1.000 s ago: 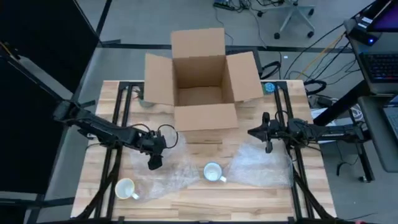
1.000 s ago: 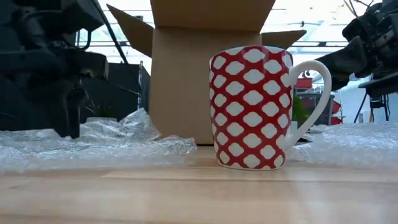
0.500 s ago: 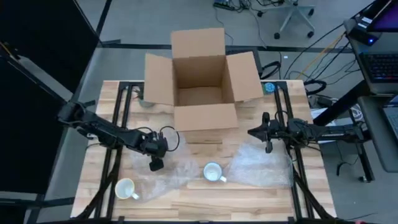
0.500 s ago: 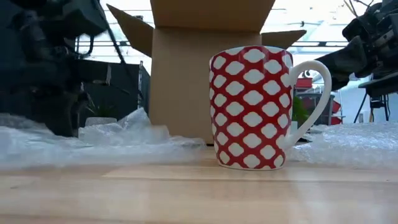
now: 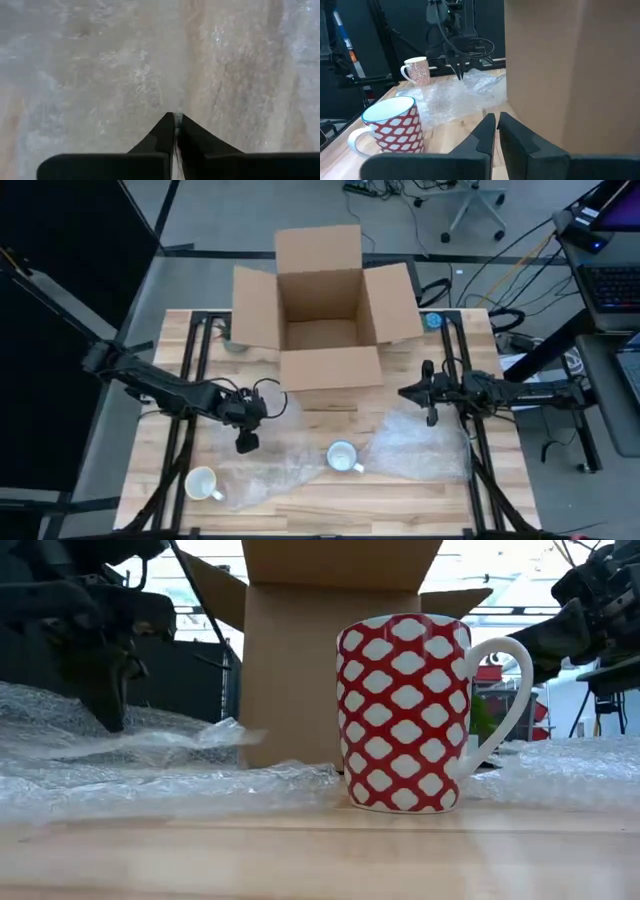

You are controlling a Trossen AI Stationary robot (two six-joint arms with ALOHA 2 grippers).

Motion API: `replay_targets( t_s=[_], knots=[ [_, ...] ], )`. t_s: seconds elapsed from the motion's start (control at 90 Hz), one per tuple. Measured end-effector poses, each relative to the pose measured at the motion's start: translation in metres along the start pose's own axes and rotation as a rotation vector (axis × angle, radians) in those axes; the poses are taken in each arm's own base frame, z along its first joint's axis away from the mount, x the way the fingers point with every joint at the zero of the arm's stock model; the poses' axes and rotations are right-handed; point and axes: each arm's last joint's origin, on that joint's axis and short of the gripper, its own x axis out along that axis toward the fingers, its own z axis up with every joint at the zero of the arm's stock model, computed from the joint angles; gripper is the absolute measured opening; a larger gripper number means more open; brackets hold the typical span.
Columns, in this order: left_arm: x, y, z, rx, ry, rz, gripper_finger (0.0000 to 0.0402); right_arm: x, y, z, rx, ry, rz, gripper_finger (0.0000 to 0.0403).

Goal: Wrap mug
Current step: Wrap the red mug with the left bubble wrap

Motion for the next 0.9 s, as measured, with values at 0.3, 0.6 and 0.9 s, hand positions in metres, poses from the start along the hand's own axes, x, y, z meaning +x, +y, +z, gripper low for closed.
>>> replay_targets(
  t_s=[0.3,0.6,0.9],
  knots=[
    [-0.0077,0.0011,0.0019,-0.033,-0.062,0.005,0.0003,0.0,0.0,0.0,0.0,0.0,0.0,0.0011],
    [-0.0078,0.0012,0.0026,-0.034,-0.077,0.016,0.0003,0.0,0.0,0.0,0.0,0.0,0.0,0.0011],
    [-0.0081,0.0,0.0046,-0.028,-0.097,0.006,0.0003,-0.0005,0.0011,0.0095,0.096,-0.098,0.016,0.0011]
  ],
)
